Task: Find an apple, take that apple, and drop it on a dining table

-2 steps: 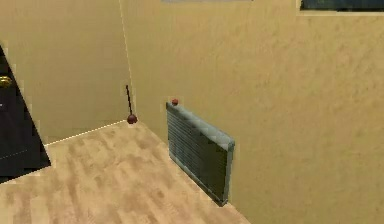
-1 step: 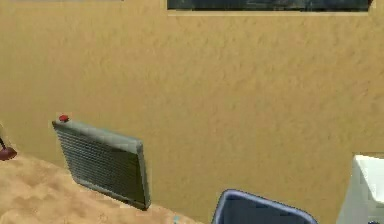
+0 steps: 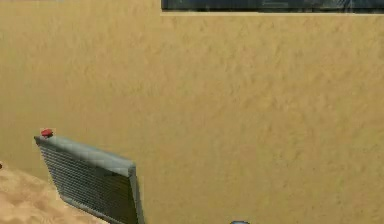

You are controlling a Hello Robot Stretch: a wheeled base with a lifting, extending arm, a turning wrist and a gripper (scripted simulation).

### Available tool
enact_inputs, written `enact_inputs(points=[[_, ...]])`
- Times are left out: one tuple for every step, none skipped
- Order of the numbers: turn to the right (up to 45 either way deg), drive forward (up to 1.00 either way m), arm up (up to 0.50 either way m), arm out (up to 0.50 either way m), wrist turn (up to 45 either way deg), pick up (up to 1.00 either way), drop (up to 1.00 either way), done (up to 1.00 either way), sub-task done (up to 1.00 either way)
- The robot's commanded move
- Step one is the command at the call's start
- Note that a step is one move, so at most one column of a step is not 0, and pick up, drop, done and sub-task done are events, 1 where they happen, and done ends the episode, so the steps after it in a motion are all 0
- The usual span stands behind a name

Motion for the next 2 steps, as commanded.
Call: enact_inputs(points=[[-45.0,0.00,0.00,0.00,0.0,0.00,0.00,0.00,0.00],[-6.0,0.00,0.00,0.00,0.0,0.00,0.00,0.00,0.00]])
